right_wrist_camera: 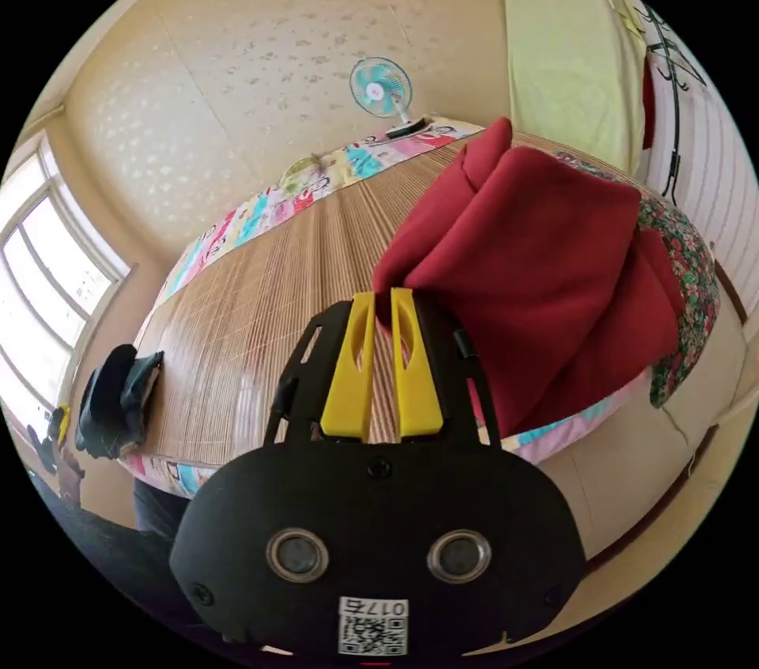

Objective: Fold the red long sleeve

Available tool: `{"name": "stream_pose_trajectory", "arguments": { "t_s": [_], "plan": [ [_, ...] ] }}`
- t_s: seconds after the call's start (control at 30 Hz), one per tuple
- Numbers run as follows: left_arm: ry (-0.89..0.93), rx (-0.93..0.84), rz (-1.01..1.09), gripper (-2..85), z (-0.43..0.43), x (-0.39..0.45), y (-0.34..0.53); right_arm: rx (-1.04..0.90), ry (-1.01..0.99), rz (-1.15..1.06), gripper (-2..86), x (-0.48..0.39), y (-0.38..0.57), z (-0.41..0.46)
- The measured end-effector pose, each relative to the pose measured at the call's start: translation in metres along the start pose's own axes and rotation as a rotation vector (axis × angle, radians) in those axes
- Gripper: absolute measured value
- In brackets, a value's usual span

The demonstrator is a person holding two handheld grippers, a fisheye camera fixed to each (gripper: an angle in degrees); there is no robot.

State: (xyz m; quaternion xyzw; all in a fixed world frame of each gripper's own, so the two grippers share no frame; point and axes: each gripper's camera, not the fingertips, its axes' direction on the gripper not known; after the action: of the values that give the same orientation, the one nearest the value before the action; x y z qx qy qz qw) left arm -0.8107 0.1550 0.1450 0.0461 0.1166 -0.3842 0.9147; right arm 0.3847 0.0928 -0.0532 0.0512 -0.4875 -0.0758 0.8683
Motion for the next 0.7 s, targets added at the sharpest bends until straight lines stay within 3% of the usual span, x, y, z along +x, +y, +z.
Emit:
{"name": "stream_pose_trajectory", "arguments": {
  "t_s": [0.1, 0.2, 0.3, 0.37, 0.43, 0.57, 0.63, 0.7],
  "plan": [
    [0.169, -0.115, 0.04, 8.8, 0.036, 0.018, 0.005, -0.035, -0.277, -0.067, 2.2, -0.082, 0.049, -0.001],
    [0.227, -0.173, 0.072, 8.7, 0.059, 0.037, 0.015, -0.253, -0.495, -0.214, 1.5, -0.164, 0.101, 0.026],
    [0.301, -0.251, 0.09, 9.1, 0.078, 0.044, 0.023, -0.311, -0.88, -0.372, 1.2, -0.222, 0.132, 0.014],
    [0.345, -0.288, 0.087, 9.6, 0.085, 0.042, 0.026, -0.264, -0.82, -0.437, 1.4, -0.236, 0.126, -0.002],
    [0.406, -0.336, 0.067, 9.9, 0.096, 0.033, 0.029, -0.221, -0.523, -0.454, 3.1, -0.232, 0.096, -0.002],
    [0.465, -0.511, 0.054, 11.9, 0.145, 0.027, 0.034, -0.297, -0.155, -0.421, 7.8, -0.207, 0.04, 0.04],
    [0.545, -0.603, 0.051, 12.9, 0.183, 0.038, 0.031, -0.6, 0.028, -0.436, 8.2, -0.195, 0.029, 0.096],
    [0.58, -0.648, 0.098, 13.8, 0.209, 0.058, 0.022, -0.675, 0.036, -0.479, 7.3, -0.199, 0.04, 0.106]
  ]
}}
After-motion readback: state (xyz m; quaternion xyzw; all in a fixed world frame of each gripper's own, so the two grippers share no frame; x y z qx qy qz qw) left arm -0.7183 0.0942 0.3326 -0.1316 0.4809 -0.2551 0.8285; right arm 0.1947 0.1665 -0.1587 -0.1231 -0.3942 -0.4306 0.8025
